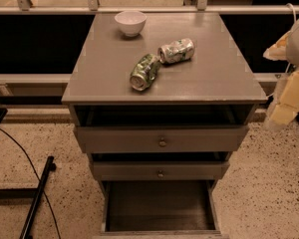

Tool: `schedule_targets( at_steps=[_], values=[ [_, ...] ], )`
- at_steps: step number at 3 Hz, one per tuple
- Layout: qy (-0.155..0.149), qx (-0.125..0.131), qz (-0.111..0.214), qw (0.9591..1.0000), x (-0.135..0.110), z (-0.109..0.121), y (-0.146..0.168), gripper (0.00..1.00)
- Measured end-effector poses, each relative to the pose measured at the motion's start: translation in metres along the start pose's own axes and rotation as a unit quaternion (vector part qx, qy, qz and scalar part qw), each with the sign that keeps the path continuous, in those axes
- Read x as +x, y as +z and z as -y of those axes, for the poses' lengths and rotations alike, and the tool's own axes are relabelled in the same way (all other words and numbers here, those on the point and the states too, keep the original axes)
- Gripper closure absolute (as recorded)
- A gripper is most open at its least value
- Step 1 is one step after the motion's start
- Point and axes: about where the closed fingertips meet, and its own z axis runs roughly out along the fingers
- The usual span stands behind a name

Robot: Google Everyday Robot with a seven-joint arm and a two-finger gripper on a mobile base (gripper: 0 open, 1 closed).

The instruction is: Place green can into bottom drawer

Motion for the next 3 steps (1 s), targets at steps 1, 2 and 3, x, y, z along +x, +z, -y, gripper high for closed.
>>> schedule_targets(
  at_steps=[1, 2, 3],
  values=[
    [-0.007, 0.001, 0.000, 1.0000, -0.003, 0.002, 0.002, 0.00],
    [-0.030, 0.004, 0.000, 0.9995, -0.012, 0.009, 0.010, 0.00],
    [-0.095, -0.008, -0.004, 0.9954, -0.042, 0.047, 0.039, 0.00]
  ],
)
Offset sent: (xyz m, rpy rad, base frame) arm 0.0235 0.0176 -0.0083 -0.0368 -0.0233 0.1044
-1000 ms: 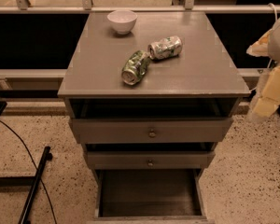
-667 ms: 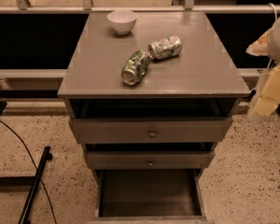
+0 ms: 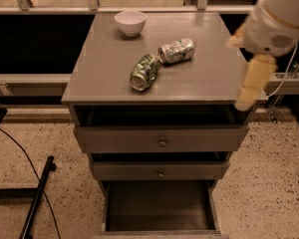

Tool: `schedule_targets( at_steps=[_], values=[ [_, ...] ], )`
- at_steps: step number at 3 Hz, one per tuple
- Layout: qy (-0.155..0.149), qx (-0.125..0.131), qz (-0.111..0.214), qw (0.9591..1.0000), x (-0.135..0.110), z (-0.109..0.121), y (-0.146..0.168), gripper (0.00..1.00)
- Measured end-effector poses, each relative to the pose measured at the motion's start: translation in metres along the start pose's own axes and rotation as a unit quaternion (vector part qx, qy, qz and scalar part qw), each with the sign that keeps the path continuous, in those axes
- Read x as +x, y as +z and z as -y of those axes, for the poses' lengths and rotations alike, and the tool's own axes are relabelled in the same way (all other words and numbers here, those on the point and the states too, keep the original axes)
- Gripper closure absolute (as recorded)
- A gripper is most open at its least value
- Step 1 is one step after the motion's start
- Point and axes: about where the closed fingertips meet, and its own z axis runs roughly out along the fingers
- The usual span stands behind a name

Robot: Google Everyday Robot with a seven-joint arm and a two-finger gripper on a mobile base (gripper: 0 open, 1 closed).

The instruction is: Place green can into bottom drawer

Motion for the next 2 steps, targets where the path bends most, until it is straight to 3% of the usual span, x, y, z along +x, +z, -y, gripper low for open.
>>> schedule_targets(
  at_steps=[2],
  values=[
    [-0.015, 0.009, 0.012, 0.9998, -0.0171, 0.0146, 0.0039, 0.00]
  ],
)
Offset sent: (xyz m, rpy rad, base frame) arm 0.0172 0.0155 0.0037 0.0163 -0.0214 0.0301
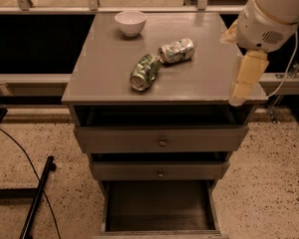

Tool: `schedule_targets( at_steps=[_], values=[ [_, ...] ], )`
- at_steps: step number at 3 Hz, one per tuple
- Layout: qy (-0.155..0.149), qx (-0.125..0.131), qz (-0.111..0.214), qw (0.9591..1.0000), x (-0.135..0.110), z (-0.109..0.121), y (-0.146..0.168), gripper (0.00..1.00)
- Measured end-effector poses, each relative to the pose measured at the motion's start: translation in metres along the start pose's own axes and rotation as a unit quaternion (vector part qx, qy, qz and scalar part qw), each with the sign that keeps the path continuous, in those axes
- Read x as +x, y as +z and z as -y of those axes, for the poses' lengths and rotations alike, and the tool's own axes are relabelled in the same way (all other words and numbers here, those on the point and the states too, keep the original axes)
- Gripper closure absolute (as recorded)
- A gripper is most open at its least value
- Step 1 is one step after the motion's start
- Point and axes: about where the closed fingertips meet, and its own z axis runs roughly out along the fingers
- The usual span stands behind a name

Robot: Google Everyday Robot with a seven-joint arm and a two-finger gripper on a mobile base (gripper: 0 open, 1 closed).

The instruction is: Place green can into bottom drawer

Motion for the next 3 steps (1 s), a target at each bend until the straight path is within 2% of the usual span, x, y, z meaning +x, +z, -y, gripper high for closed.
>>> schedule_targets(
  at_steps=[1, 2, 3],
  values=[
    [-0.054, 0.004, -0.003, 0.9985, -0.020, 0.016, 0.016, 0.00],
    [-0.145, 0.006, -0.022, 0.9891, -0.055, 0.045, 0.043, 0.00],
    [-0.248, 0.011, -0.041, 0.9679, -0.092, 0.071, 0.073, 0.00]
  ],
)
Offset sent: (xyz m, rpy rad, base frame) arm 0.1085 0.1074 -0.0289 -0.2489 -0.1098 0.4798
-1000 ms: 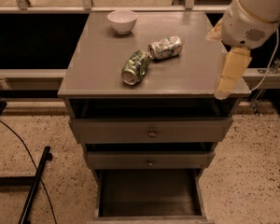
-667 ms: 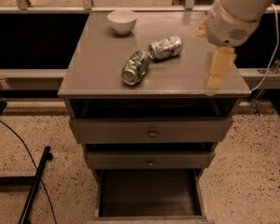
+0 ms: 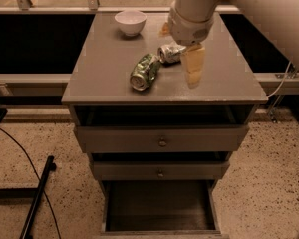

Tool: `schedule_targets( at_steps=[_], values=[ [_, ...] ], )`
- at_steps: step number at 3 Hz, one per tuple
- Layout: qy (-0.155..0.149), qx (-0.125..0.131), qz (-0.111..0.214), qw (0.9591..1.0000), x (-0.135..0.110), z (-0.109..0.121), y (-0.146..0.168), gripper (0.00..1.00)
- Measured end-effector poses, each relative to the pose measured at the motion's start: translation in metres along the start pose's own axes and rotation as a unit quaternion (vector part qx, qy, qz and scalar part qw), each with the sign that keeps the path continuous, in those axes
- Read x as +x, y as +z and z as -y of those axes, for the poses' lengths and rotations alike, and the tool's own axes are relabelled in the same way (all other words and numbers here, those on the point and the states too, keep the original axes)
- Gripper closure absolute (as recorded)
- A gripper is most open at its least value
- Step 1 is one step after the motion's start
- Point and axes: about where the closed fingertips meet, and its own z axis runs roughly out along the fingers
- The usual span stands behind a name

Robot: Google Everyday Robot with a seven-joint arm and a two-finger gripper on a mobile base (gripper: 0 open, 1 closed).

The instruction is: Place green can into bottom drawer

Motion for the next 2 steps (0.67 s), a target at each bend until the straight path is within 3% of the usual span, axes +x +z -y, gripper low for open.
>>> schedule_targets(
  at_steps=[1, 2],
  values=[
    [-0.094, 0.014, 0.014, 0.9953, -0.017, 0.029, 0.022, 0.00],
    [-0.175, 0.028, 0.053, 0.9827, -0.033, 0.047, 0.038, 0.00]
  ],
)
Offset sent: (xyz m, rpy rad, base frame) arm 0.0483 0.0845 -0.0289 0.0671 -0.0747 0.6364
